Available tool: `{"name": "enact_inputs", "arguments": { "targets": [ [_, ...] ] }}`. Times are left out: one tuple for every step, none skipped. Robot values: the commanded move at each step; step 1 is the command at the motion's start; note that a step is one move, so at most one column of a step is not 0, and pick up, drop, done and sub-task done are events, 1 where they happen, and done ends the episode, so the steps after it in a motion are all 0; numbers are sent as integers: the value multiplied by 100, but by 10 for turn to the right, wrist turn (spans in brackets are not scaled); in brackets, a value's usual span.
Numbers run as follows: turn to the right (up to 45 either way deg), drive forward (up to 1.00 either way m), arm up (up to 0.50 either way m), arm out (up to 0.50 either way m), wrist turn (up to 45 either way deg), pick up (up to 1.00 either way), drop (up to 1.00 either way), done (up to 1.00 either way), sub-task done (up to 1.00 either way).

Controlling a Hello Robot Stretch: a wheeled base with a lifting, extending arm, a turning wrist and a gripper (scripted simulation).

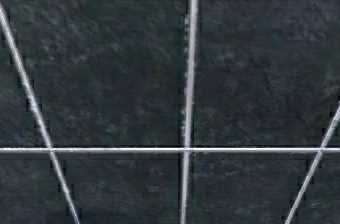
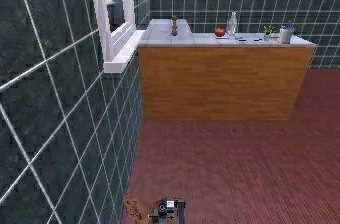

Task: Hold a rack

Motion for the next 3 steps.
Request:
{"name": "enact_inputs", "arguments": {
  "targets": [
    [0,0,0,0,450,0,0,0,0],
    [0,0,0,0,450,0,0,0,0],
    [0,0,0,0,450,0,0,0,0]
  ]
}}
